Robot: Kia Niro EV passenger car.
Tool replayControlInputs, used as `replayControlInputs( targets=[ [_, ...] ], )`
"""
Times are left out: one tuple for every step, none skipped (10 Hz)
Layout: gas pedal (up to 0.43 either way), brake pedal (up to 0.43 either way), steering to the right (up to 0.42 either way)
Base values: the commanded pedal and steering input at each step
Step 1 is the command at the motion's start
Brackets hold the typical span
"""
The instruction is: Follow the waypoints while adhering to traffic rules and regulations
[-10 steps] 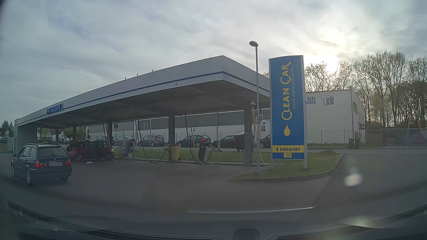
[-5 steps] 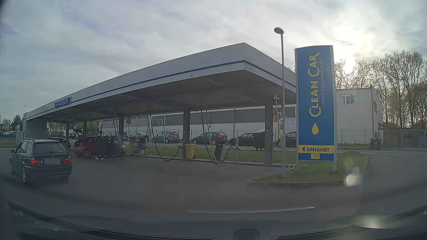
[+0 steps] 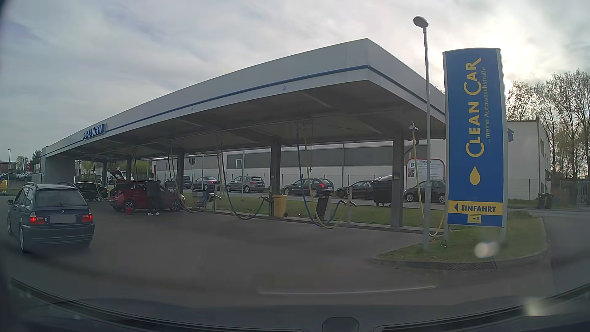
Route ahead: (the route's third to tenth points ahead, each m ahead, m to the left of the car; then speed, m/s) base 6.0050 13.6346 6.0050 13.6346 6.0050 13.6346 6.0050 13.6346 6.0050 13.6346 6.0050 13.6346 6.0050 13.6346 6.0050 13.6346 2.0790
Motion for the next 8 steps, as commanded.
replayControlInputs(
  targets=[
    [0.0,0.0,-0.2],
    [0.0,0.0,-0.215],
    [0.0,0.0,-0.227],
    [0.0,0.0,-0.231],
    [0.0,0.0,-0.229],
    [0.0,0.0,-0.231],
    [0.0,0.0,-0.239],
    [0.0,0.006,-0.25]
  ],
)
